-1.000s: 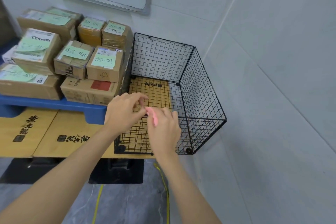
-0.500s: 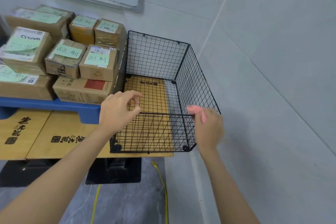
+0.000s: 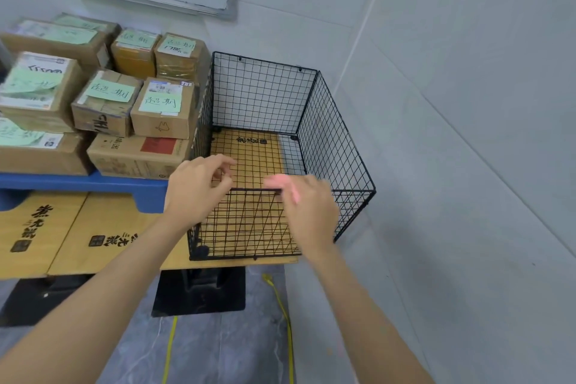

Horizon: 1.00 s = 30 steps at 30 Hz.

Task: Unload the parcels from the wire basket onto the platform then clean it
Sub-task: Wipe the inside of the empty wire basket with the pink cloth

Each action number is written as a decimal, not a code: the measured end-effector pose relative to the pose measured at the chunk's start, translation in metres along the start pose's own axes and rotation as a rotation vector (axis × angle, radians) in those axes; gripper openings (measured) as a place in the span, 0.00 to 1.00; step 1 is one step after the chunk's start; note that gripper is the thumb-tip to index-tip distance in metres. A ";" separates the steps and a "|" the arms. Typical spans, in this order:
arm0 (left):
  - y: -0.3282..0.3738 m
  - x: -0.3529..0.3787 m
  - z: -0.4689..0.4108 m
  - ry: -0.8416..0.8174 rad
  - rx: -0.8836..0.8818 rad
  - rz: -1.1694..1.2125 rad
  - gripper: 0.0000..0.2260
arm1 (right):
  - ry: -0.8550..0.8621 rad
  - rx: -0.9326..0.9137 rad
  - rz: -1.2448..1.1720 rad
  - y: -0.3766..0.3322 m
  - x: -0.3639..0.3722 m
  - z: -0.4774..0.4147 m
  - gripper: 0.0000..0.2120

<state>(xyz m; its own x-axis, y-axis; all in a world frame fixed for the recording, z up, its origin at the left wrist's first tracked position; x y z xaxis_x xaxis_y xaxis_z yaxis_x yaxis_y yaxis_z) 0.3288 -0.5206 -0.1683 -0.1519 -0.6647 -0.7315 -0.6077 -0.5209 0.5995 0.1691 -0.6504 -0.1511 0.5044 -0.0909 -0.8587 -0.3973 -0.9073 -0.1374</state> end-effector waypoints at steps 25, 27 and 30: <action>0.004 -0.008 0.006 0.071 0.022 -0.003 0.07 | 0.039 -0.022 -0.079 -0.019 -0.001 -0.002 0.13; 0.003 -0.007 0.006 0.060 0.019 -0.002 0.07 | 0.050 0.015 -0.077 0.019 -0.012 0.004 0.14; 0.003 -0.008 0.006 0.070 0.022 0.000 0.06 | 0.099 0.236 -0.092 0.105 -0.027 0.019 0.17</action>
<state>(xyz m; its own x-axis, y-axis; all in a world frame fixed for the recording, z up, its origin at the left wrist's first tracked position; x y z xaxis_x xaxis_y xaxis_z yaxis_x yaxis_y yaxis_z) 0.3232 -0.5141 -0.1628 -0.0981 -0.7010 -0.7064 -0.6250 -0.5090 0.5919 0.0995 -0.7359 -0.1520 0.6143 -0.0623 -0.7866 -0.5079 -0.7942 -0.3337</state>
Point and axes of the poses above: each hand's wrist, its own z-axis away from the middle knuckle, its own x-axis out of the palm, y = z × x, the point moved 10 cm from there along -z, towards the middle knuckle, and after that the axes turned 11 degrees about -x, right-handed, at the moved point
